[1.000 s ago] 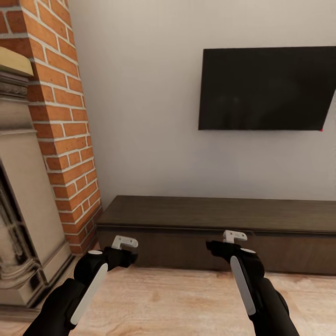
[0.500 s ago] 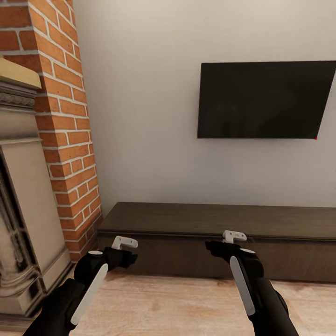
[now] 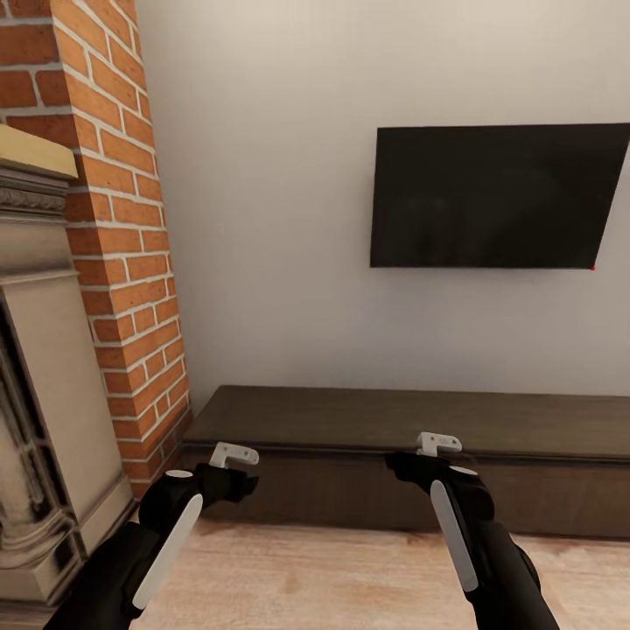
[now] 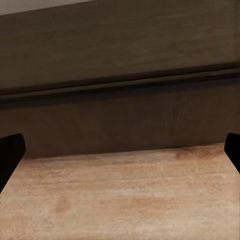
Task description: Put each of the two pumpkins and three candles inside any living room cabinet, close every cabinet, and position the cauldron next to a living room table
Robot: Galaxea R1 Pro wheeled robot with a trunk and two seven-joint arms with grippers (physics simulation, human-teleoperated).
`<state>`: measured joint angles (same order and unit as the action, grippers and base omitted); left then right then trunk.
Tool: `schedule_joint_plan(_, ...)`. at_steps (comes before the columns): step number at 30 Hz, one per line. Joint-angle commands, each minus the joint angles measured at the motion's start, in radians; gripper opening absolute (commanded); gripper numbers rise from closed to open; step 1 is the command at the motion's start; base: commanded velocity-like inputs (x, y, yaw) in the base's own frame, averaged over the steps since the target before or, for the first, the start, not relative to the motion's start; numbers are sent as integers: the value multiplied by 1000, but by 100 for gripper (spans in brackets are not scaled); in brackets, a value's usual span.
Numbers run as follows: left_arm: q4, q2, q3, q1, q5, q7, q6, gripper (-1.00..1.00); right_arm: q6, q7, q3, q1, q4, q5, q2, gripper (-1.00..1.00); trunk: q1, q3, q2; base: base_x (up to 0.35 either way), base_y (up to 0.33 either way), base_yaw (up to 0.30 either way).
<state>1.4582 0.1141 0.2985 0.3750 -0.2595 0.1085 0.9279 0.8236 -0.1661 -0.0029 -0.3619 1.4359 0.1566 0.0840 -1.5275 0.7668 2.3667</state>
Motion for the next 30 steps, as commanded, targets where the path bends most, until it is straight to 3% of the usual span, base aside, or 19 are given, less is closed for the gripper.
schedule_joint_plan(1, 1, 1, 2, 1, -11, 11, 3, 100, 3, -9, 0, -1, 1, 11, 0, 100, 4, -2, -7, 0, 0, 0)
schedule_joint_plan(30, 0, 1, 6, 1, -9, 10, 3, 100, 3, -9, 1, 0, -7, 11, 2, 100, 115, -66, -210, 0, 0, 0)
